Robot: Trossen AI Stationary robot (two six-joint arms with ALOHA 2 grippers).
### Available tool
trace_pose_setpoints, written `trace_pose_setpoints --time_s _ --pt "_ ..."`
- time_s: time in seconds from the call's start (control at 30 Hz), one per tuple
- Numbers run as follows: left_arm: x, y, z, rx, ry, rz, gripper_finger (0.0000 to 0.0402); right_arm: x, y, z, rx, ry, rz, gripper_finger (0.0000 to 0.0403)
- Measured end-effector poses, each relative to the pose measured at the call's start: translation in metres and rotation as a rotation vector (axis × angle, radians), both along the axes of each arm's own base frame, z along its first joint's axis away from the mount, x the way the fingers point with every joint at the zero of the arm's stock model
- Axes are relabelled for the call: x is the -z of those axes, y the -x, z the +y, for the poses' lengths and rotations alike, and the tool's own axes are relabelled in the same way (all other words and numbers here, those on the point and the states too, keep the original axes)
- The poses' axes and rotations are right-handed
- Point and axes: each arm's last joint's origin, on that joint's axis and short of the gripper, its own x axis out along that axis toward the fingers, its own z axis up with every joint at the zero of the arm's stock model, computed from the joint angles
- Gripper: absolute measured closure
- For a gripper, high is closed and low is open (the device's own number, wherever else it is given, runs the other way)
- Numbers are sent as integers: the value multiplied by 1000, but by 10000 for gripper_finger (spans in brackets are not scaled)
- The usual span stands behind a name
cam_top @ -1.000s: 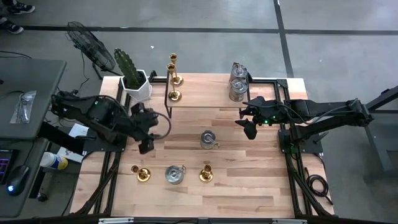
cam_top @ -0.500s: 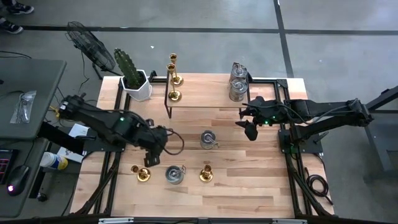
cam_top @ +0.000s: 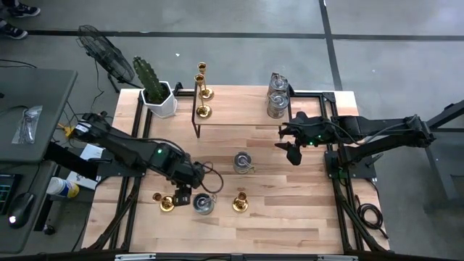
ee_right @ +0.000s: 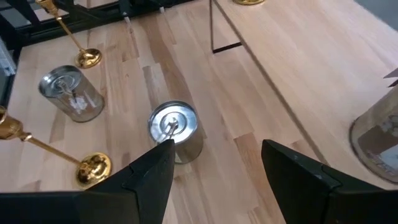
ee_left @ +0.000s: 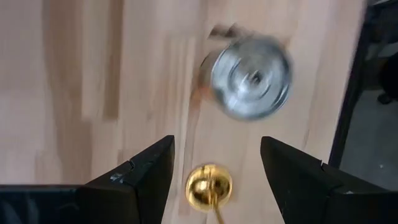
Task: Pick & Place candle stick holders
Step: Put the silver scented candle on the shelf
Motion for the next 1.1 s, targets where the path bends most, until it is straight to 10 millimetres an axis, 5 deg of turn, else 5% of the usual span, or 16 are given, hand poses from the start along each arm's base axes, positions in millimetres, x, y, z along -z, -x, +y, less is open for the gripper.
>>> trace_pose_setpoints --time_s 0.3,0.7,1.1 --pt "5 -11 -3 45 -15 -81 161 1 1 0 1 -9 15 169" --pt "6 -13 -4 41 -19 -91 63 2 -1 1 -43 -8 24 169" --pt "10 -3 3 -64 -109 13 60 25 -51 8 -222 -21 193 169"
